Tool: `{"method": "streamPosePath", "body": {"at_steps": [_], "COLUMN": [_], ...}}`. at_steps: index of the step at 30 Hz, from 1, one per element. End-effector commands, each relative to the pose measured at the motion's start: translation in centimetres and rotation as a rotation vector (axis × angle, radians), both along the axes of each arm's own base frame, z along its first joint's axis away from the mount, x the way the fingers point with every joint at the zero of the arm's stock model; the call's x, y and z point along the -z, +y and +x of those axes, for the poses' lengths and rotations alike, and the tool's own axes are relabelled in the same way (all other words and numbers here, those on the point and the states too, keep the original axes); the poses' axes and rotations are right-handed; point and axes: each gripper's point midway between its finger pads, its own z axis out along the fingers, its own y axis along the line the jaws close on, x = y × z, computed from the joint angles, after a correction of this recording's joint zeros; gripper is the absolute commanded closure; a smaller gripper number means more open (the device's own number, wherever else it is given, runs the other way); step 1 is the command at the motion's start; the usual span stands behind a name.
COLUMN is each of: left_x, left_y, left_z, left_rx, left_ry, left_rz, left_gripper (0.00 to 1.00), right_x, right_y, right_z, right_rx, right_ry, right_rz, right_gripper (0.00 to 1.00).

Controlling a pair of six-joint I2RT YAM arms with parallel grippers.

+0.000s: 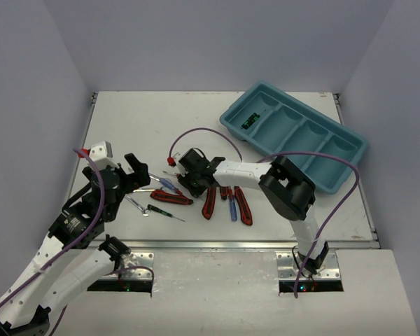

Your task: Sort the tools into containers

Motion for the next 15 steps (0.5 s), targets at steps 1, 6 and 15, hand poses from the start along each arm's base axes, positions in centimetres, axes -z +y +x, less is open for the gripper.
{"method": "streamPosePath", "body": {"at_steps": [1, 6, 15], "left_x": [-0.8, -0.8, -0.8], "left_y": [-0.1, -0.1, 0.0], "left_z": [0.4, 0.5, 0.4], "left_rx": [-0.003, -0.004, -0.006], "left_ry": [-0.037, -0.034, -0.037], "left_rz": [-0.014, -0.012, -0.014], "left_gripper": [0.0, 0.0, 0.0], "right_x": [0.2, -2.0, -10.9], "right_y": [0.4, 0.9, 1.4], "right_z": [-0.1, 0.2, 1.4], "right_rx": [-0.01, -0.012, -0.049], "right_ry": [0.003, -0.028, -0.177], "right_rz": [0.006, 0.048, 0.178], "right_gripper": [0.78, 0.91, 1.0]}}
